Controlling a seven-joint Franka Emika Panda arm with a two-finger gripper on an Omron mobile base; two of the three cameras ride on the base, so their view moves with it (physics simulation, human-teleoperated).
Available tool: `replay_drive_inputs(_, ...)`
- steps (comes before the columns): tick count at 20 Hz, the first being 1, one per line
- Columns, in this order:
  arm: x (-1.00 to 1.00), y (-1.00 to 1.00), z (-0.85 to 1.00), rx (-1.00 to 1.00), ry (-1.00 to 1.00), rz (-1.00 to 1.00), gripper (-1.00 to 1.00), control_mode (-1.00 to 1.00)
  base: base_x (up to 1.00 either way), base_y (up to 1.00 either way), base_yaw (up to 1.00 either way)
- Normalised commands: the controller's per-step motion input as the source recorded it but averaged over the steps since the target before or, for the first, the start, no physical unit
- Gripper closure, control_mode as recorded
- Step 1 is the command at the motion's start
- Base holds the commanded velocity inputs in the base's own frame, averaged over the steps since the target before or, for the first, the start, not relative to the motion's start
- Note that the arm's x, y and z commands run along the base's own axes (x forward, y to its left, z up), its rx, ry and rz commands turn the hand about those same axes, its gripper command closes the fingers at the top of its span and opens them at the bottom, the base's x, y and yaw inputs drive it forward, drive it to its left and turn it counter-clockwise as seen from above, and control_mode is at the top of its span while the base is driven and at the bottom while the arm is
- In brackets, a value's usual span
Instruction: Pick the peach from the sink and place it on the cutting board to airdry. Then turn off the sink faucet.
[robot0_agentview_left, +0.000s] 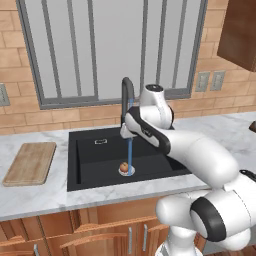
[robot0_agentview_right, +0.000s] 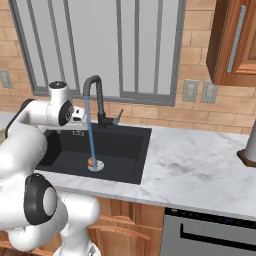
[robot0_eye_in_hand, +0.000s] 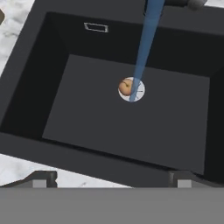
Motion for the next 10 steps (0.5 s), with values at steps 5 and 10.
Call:
replay_drive_inputs(5, 0.08, 0.00, -0.26, -0.01, 0.00, 0.02, -1.00, -1.00, 0.00, 0.00, 0.00)
replay_drive_inputs(10, 0.02, 0.00, -0.33, -0.01, 0.00, 0.01, -1.00, -1.00, 0.00, 0.00, 0.00)
